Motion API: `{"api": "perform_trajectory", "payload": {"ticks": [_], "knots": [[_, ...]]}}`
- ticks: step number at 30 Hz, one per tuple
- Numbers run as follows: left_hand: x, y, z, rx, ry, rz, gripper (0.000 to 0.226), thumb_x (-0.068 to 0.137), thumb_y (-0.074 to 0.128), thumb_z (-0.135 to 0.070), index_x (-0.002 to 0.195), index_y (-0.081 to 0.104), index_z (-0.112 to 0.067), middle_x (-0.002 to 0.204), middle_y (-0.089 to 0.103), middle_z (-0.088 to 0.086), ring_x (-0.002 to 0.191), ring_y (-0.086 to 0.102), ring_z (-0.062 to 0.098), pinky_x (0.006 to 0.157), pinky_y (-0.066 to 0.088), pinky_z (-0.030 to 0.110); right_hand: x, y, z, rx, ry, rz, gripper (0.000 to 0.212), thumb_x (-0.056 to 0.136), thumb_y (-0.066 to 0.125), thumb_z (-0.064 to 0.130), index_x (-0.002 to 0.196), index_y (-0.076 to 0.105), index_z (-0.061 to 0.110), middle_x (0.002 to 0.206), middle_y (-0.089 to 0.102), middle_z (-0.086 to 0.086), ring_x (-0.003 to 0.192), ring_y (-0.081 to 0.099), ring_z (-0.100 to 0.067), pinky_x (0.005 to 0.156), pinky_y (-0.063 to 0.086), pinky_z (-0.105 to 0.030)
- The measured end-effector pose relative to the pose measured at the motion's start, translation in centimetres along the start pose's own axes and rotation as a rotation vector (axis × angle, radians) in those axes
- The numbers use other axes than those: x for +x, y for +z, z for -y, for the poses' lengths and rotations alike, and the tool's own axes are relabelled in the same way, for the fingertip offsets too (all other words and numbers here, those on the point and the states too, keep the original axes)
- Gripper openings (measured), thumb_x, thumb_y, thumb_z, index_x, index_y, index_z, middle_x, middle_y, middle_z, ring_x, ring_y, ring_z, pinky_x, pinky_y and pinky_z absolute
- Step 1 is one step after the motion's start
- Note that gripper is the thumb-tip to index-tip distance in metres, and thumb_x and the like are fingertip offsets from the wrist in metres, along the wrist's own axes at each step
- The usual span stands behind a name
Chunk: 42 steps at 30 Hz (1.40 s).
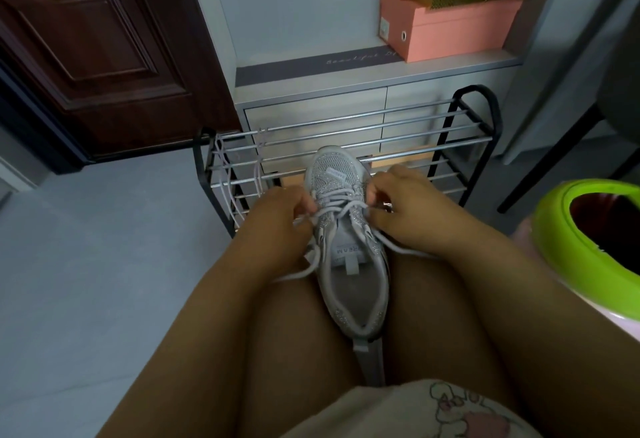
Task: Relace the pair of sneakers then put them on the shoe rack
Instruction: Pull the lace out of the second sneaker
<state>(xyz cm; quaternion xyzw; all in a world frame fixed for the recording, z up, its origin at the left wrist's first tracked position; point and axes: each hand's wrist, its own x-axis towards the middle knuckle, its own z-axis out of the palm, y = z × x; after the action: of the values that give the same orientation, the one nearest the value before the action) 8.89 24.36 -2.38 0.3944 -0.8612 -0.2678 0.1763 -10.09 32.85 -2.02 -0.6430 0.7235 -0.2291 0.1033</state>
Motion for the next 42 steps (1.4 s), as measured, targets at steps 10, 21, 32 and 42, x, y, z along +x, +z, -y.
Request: {"api": "perform_trajectory", "payload": {"ticks": [10, 21, 32, 42], "knots": [[-0.4, -1.8, -2.0, -0.485, -0.082, 0.148, 0.024, 0.095, 0.053, -0.020, 0.074, 0.063, -0.014, 0.057, 0.061, -0.001, 0.048, 0.055, 0.011, 0.050, 0.046, 0.020, -0.8, -2.1, 2.6, 0.459, -0.037, 0.128, 0.016, 0.086, 0.066, 0.018, 0.071, 0.065, 0.015, 0.067, 0.063, -0.002, 0.058, 0.060, -0.006, 0.061, 0.047, -0.024], [1.4, 1.0, -1.9, 0.021, -0.041, -0.095, 0.007, 0.085, 0.066, -0.027, 0.090, 0.068, -0.022, 0.075, 0.063, -0.006, 0.073, 0.060, 0.015, 0.070, 0.051, 0.032, 1.0, 0.2, 3.5, 0.090, 0.230, -0.023, 0.015, 0.079, 0.071, 0.032, 0.081, 0.070, 0.017, 0.081, 0.071, -0.004, 0.075, 0.065, -0.021, 0.070, 0.052, -0.033], [1.0, -0.6, -2.7, -0.052, 0.006, 0.107, 0.026, 0.096, 0.049, -0.021, 0.080, 0.059, -0.004, 0.072, 0.054, 0.006, 0.064, 0.047, 0.016, 0.065, 0.042, 0.032, 1.6, 0.0, 4.5, -0.118, 0.098, 0.065, 0.014, 0.084, 0.062, 0.030, 0.090, 0.063, 0.018, 0.089, 0.066, -0.002, 0.086, 0.060, -0.021, 0.073, 0.047, -0.030], [0.9, -2.1, -1.7, -0.184, 0.042, 0.243, 0.041, 0.090, 0.051, -0.046, 0.067, 0.051, -0.012, 0.062, 0.043, -0.001, 0.056, 0.039, 0.008, 0.055, 0.034, 0.022, 1.6, -1.1, 2.8, 0.641, 0.267, 0.211, 0.027, 0.072, 0.060, 0.000, 0.052, 0.053, 0.016, 0.057, 0.045, -0.001, 0.058, 0.044, -0.013, 0.058, 0.038, -0.027]]}}
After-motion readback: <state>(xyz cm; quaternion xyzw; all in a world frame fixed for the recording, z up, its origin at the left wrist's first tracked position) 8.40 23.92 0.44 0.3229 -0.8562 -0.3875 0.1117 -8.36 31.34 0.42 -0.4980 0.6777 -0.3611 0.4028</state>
